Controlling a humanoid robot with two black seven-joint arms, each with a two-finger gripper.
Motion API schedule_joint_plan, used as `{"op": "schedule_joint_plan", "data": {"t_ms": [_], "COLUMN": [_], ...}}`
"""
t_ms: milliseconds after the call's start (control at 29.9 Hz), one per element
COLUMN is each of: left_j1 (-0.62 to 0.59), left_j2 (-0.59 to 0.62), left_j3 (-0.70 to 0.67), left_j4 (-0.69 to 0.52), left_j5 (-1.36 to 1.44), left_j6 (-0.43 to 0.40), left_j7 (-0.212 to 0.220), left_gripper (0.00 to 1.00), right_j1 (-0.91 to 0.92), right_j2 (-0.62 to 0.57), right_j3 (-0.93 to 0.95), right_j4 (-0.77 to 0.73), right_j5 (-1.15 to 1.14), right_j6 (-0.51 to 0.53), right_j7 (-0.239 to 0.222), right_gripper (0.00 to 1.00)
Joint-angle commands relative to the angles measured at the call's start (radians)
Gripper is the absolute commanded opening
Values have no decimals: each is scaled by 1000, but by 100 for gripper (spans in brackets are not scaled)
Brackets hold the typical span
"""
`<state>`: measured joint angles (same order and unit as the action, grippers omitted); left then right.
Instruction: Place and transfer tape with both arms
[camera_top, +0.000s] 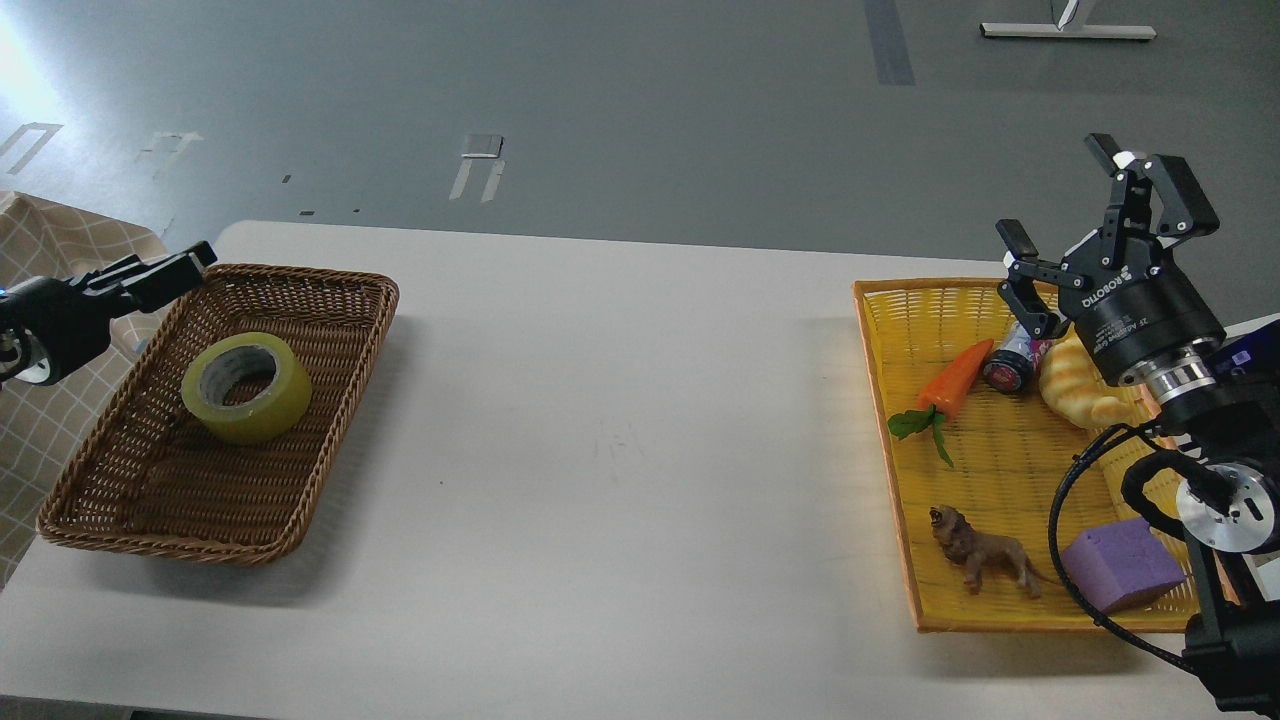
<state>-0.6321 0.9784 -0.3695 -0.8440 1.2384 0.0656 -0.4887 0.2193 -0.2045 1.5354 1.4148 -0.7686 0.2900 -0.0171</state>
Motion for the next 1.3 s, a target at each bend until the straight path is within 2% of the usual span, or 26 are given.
{"op": "schedule_joint_plan", "data": {"t_ms": [0, 200, 334, 601, 668, 969, 1136, 1270], "left_j1": [-28, -44, -145, -310, -343, -342, -287, -233], "left_j2": [-23, -89, -157, -322, -407, -642, -759, -793], "left_j3": [0, -12, -37, -81, -103, -163, -336, -440], "left_j4": [-75, -207, -319, -316, -310, -311, -317, -348], "left_j5": [-146, -264, -306, -473, -563, -639, -637, -637], "left_j6": [-15, -7, -13, -26, -33, -58, -59, -79], "left_j7": [0, 0, 0, 1, 44, 68, 111, 114], "left_gripper": [98, 98, 98, 98, 98, 98, 98, 98], "right_j1": [6, 34, 60, 107, 127, 156, 164, 187], "right_j2": [-4, -4, -4, -3, 2, 5, 7, 7], "right_j3": [0, -1, -4, -8, -6, -47, -50, -55], "right_j4": [3, 6, 6, 9, 9, 38, 55, 62], "right_j5": [0, 0, -1, -74, -74, -72, -72, -72], "right_j6": [0, 0, 0, 1, 1, 6, 6, 8], "right_j7": [-1, -3, -4, -7, -6, -6, -6, -6], "right_gripper": [100, 100, 100, 100, 100, 100, 100, 100]}}
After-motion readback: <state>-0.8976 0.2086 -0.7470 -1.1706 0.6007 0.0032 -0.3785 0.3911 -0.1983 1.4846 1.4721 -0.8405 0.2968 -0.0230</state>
